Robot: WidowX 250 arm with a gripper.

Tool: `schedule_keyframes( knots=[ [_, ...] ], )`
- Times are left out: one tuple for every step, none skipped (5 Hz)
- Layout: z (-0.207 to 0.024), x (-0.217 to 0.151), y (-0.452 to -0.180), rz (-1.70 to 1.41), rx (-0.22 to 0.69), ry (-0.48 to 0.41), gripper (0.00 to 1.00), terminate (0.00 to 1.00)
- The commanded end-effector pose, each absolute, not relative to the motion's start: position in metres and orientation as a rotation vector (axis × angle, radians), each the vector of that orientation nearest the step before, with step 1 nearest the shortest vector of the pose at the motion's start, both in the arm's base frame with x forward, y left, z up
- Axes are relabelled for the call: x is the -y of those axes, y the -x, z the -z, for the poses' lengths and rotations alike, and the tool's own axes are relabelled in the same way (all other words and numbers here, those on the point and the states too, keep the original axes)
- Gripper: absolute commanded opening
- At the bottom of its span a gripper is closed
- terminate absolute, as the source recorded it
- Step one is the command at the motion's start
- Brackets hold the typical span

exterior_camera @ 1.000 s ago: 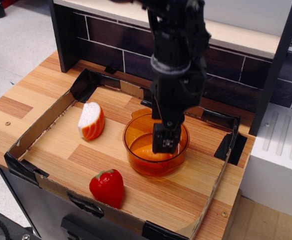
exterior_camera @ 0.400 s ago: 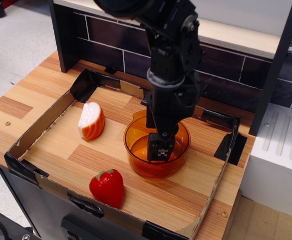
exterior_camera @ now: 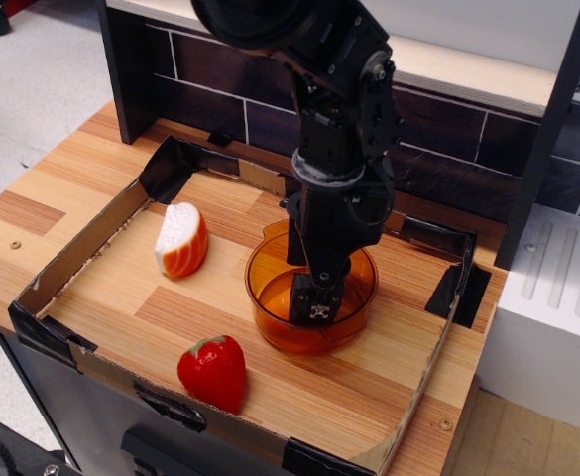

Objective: Take carrot out of pot

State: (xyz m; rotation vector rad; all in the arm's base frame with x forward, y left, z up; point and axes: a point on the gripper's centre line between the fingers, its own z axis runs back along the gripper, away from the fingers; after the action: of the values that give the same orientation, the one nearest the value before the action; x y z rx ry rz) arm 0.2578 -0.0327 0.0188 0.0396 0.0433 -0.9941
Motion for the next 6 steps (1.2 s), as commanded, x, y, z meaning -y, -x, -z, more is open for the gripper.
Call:
schedule_keyframes(
  knots=[
    [-0.02, 0.035, -0.255, 0.977, -0.035, -0.063, 1.0, 0.0],
    [-0.02, 0.036, -0.256, 0.967, -0.033, -0.059, 1.0, 0.0],
    [-0.025, 0.039, -0.259, 0.92, -0.021, -0.046, 0.0, 0.0],
    [-0.037, 0.038, -0.262, 0.908, 0.01, -0.052, 0.0, 0.0],
    [-0.057, 0.035, -0.264, 0.881, 0.067, -0.075, 0.0, 0.0],
    [-0.099, 0.03, -0.256, 0.847, 0.204, -0.106, 0.0, 0.0]
  ],
)
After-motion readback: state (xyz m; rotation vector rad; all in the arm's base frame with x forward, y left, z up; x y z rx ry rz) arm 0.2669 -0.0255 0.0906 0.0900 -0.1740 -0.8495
